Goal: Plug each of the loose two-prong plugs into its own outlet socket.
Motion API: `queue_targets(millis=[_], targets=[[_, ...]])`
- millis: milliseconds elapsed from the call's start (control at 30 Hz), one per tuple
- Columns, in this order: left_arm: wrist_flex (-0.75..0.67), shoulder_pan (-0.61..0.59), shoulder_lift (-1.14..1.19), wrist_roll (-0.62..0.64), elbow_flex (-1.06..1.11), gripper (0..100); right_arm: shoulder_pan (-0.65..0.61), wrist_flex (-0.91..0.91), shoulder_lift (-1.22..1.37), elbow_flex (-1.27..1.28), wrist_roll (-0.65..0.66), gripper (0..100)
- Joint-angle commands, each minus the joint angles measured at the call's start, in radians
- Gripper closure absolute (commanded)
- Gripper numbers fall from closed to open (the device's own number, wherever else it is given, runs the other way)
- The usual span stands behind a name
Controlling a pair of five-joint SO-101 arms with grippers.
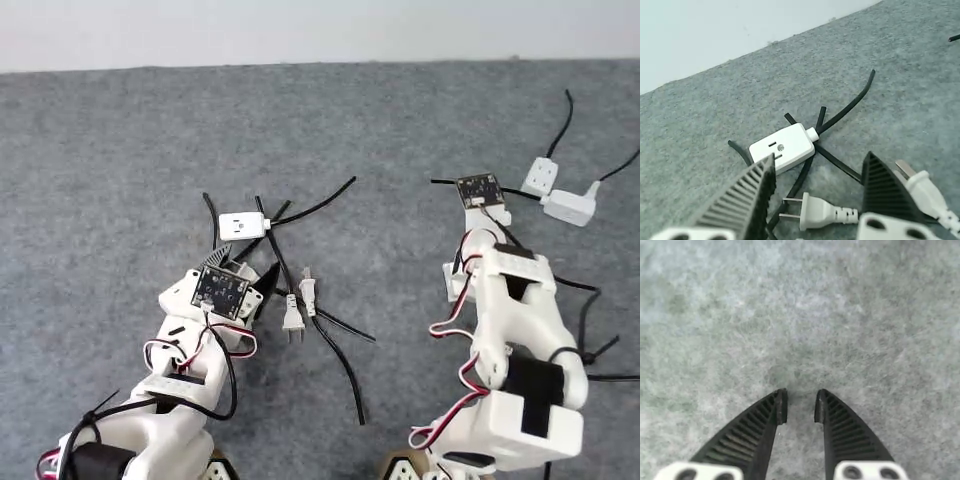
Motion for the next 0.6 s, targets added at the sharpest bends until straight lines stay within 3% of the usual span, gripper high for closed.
queue_targets(millis=[0,567], targets=[[-0.028,0.003,-0.015,0.005,-0.005,73,-0.015,-0.007,-0.022,0.023,-0.003,89.0],[-0.028,0.003,-0.015,0.005,-0.005,73,-0.019,0.002,-0.024,0.025,-0.003,89.0]])
